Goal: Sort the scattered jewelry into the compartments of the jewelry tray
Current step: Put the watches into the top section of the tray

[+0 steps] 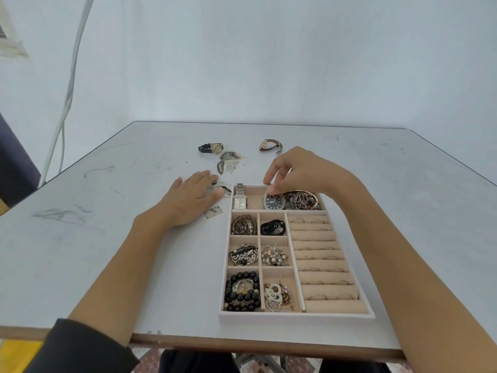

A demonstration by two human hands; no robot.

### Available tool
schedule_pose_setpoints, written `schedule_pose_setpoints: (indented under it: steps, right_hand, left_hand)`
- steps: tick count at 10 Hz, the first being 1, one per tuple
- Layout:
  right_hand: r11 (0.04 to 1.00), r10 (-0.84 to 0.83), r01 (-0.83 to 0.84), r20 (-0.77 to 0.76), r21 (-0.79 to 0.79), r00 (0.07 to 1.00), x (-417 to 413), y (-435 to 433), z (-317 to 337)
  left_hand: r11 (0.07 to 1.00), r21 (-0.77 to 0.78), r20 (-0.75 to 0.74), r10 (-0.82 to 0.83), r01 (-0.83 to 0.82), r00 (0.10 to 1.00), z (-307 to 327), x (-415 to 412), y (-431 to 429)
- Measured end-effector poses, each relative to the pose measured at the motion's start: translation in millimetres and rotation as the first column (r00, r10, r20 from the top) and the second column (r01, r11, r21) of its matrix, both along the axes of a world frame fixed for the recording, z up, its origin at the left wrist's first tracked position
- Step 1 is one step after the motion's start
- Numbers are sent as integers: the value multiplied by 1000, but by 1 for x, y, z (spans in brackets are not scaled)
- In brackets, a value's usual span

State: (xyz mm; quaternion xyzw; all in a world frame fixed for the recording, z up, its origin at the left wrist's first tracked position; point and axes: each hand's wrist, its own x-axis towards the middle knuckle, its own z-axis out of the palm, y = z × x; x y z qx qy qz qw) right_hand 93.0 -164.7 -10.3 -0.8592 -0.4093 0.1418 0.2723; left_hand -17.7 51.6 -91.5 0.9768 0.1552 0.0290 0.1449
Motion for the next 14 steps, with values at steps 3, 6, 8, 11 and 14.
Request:
schedule_pose_setpoints:
  steps: [3,6,8,11,14]
  right_hand:
    - [984,-117,117,-7,138,993,4,7,-8]
    - [986,-120,122,-20,113,993,3,8,-7]
    - [984,-103,114,-85,137,991,1,5,-5]
    - [977,-82,95,-77,191,994,5,5,-7]
    - [982,-70,81,-65,168,995,6,4,-10]
  left_hand:
    - [1000,13,-9,1,-1,1000,-1,0,-1]
    - [997,74,-103,22,-14,994,-1,0,-4]
    - [996,82,-116,28,-18,993,-2,1,-3]
    - [997,77,-121,30,-21,992,-1,1,-4]
    - [998,66,-121,30,-22,992,1,0,-5]
